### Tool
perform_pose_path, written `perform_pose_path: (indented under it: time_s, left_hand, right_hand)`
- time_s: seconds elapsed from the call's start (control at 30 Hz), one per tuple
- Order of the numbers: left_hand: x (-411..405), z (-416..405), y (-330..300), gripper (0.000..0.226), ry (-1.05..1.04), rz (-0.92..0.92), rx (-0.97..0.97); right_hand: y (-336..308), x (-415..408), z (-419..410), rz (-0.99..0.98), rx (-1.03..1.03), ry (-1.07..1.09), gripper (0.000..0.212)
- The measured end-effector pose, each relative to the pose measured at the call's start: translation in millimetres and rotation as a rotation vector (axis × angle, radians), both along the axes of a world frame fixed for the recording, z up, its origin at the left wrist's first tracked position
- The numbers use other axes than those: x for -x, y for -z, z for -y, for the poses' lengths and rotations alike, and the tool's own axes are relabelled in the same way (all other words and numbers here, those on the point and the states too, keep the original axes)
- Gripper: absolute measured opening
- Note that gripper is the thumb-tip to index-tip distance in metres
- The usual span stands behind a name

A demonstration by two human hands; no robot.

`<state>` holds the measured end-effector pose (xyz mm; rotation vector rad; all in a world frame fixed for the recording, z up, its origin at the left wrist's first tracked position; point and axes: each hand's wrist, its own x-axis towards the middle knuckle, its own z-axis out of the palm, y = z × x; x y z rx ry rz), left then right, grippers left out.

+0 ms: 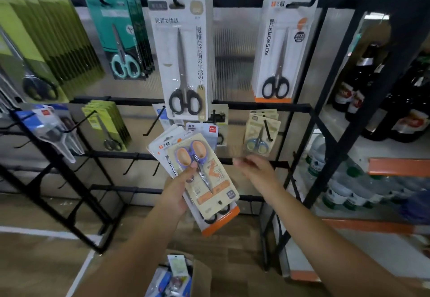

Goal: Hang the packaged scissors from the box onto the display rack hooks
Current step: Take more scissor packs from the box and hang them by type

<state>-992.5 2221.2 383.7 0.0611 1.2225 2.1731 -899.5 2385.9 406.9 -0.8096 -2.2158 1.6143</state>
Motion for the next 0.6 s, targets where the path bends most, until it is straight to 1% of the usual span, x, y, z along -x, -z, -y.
perform_pose_path:
  time_s: [0.03,0.07,0.1,0.17,0.2,0.23,0.3,0.4,0.43,0.5,0.6]
  left_hand:
    - [-2.1,0.4,-0.9,0.042,0.002,0.006,-0.002]
    - [-3.7,0.5,-1.8,0.049,0.004,0.011,-0.003]
    - [-6.2,0.8,-3.5,0.059,0.0,0.02,-0.001]
    - [-11.3,2.9,-7.6,0.08,-0.019,0.029,0.002]
    - [-12.9,4.2,-9.7,0.084,-0.031,0.028,-0.002]
    - [-14.0,6.2,-11.3,0.083,-0.042,0.028,-0.01]
    - [-14.0,9.8,-10.1,0.073,-0.027,0.035,-0.032]
    - [-11.8,17.0,-11.1,0.059,-0.02,0.07,0.084]
    - [-10.6,20.8,-11.2,0.06,-0.015,0.084,0.092]
    - [-8.1,28.7,-13.3,0.067,0.016,0.116,0.034]
    - [-5.5,37.8,-8.9,0.065,-0.026,0.092,-0.025]
  right_hand:
    - [1.3,-2.5,12.5,0.033,0.058,-0.121,0.017]
    - [2.9,-4.0,22.4,0.058,0.079,-0.189,0.019]
    - [4.9,-3.5,28.7,0.044,0.084,-0.194,0.02]
    - [5.8,-2.0,33.3,-0.032,0.148,-0.106,0.01]
    - [5.9,-1.7,33.0,-0.057,0.183,-0.055,0.013]
    - [6.5,-1.9,31.6,-0.074,0.203,0.0,0.017]
    - [6.5,-4.1,26.8,-0.107,0.234,0.109,0.017]
    - [4.5,-11.2,18.9,-0.158,0.31,0.189,0.014]
    - [3.7,-14.1,15.3,-0.17,0.323,0.185,0.014]
    - [0.9,-19.5,7.0,-0.175,0.308,0.128,0.014]
    - [-4.8,-22.0,-2.0,-0.11,0.215,0.007,0.024]
